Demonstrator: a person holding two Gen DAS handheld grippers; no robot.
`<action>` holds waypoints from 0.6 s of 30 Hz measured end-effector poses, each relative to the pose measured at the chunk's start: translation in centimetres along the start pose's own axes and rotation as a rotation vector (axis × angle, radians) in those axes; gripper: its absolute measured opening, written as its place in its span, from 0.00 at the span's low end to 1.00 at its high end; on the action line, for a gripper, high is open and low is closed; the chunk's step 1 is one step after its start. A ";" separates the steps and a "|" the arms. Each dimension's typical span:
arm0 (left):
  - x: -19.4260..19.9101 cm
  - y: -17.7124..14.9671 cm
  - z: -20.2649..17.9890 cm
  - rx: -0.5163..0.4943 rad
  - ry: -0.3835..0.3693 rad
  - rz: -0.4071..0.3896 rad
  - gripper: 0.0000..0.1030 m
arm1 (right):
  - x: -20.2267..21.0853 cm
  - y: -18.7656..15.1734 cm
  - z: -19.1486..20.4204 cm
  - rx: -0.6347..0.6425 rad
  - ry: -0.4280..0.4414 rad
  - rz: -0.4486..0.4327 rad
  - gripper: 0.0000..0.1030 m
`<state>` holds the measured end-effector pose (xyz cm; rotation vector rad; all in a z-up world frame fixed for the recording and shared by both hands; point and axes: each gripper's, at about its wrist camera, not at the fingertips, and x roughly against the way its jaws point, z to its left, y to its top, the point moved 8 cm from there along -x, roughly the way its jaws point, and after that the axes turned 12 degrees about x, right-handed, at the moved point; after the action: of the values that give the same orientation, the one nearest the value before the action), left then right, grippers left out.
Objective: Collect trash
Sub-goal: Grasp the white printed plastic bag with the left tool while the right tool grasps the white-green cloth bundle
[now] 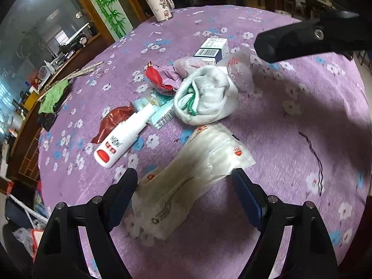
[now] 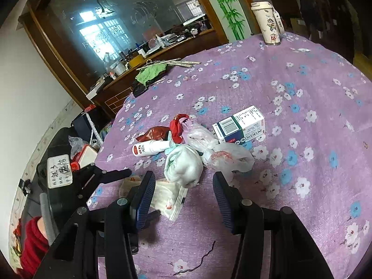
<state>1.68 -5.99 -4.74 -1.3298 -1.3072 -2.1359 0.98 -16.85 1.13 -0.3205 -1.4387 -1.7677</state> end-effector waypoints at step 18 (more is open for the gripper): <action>1.8 -0.9 -0.8 0.168 -0.064 0.009 0.71 | -1.5 0.0 -1.4 -0.081 -0.008 0.027 0.57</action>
<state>-0.32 -5.82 -3.91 -1.3416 -1.4675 -1.9439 2.34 -17.46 -0.26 -0.3887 -1.3644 -1.8079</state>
